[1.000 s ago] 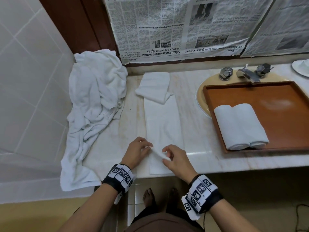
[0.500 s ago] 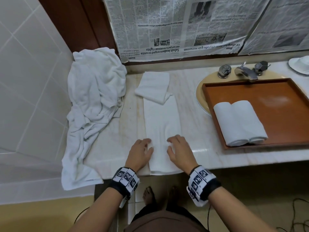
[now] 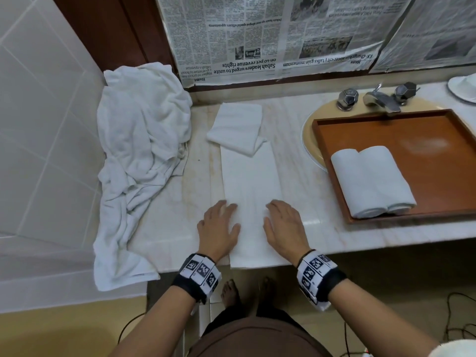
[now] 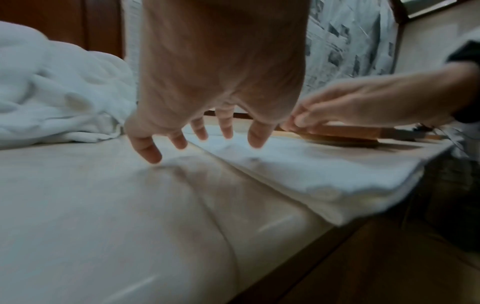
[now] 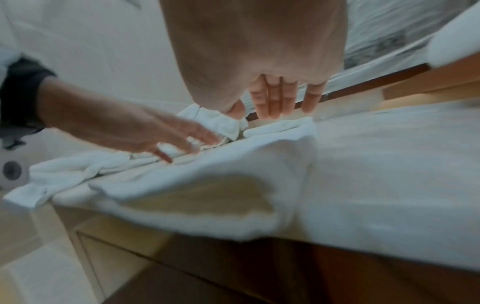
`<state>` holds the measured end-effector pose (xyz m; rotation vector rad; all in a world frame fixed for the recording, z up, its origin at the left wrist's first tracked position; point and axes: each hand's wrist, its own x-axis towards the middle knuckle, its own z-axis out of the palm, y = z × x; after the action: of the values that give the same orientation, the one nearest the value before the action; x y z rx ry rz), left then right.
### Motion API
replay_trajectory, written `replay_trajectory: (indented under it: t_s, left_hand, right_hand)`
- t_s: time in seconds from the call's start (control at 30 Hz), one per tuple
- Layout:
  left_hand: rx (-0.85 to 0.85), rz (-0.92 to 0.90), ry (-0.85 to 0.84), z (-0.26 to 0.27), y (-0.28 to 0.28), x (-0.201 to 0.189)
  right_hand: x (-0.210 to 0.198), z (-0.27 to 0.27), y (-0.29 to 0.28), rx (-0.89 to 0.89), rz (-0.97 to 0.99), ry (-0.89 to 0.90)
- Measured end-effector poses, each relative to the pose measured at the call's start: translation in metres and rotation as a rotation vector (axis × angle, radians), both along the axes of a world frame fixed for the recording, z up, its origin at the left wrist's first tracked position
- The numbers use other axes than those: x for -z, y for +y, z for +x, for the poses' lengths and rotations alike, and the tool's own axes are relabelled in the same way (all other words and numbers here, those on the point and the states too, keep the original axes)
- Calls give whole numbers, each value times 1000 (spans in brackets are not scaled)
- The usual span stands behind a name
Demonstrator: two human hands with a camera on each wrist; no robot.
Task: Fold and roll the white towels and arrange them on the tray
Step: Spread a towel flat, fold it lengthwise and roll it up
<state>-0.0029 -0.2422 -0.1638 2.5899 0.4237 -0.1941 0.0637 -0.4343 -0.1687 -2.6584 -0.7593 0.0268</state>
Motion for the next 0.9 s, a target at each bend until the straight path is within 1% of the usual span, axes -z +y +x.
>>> replay_trajectory:
  t_s: [0.07, 0.13, 0.2, 0.27, 0.33, 0.4, 0.43, 0.5, 0.6, 0.73, 0.9]
  left_hand:
    - [70, 32, -25, 12, -17, 5]
    - [98, 66, 44, 19, -29, 12]
    - [102, 135, 88, 18, -28, 19]
    - [62, 156, 106, 11, -17, 23]
    - [-12, 126, 130, 3, -7, 25]
    - [-70, 113, 121, 4, -6, 21]
    - [-73, 103, 98, 9, -8, 18]
    - [-18, 96, 57, 26, -21, 15]
    - [57, 108, 78, 41, -36, 19]
    - [-4, 145, 125, 38, -24, 26]
    - [-46, 164, 142, 46, -14, 26]
  right_hand:
    - [7, 1, 15, -90, -46, 55]
    - [20, 2, 20, -137, -148, 119]
    - [28, 5, 11, -148, -239, 142]
    - [31, 9, -6, -105, -275, 177]
    - [30, 11, -27, 0, -287, 227]
    - [25, 13, -32, 93, -274, 211]
    - [20, 13, -26, 93, -237, 182]
    - [14, 16, -2, 11, -149, 130]
    - [15, 24, 24, -113, -140, 173]
    - [29, 35, 5, -117, -249, 215]
    - [27, 55, -17, -53, -275, 254]
